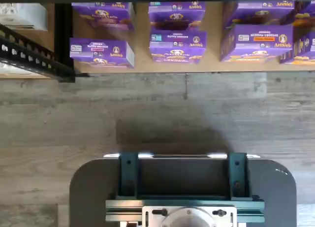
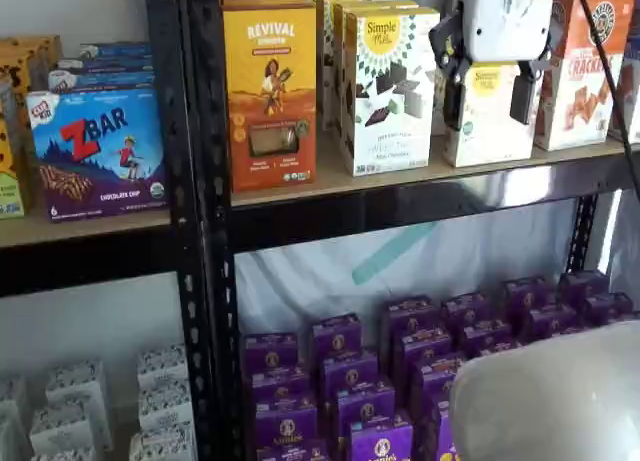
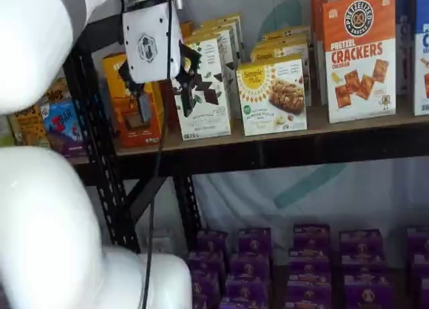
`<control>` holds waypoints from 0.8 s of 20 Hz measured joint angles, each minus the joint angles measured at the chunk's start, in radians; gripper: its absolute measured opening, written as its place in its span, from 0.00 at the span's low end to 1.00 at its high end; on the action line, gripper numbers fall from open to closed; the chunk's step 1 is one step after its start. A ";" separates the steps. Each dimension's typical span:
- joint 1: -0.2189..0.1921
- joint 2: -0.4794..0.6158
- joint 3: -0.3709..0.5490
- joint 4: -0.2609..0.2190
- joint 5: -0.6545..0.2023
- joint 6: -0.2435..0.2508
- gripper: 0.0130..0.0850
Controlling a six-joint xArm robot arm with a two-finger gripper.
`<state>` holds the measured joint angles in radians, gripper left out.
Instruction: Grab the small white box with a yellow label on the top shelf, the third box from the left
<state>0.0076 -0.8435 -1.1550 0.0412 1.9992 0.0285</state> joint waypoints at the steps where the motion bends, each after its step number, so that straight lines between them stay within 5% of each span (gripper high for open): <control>1: -0.005 0.000 0.000 0.006 0.000 -0.003 1.00; 5: -0.047 0.002 0.005 0.042 -0.007 -0.029 1.00; 12: -0.068 0.033 0.012 -0.013 -0.085 -0.073 1.00; 16: -0.140 0.098 -0.002 -0.038 -0.170 -0.151 1.00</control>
<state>-0.1328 -0.7454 -1.1571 0.0035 1.8288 -0.1222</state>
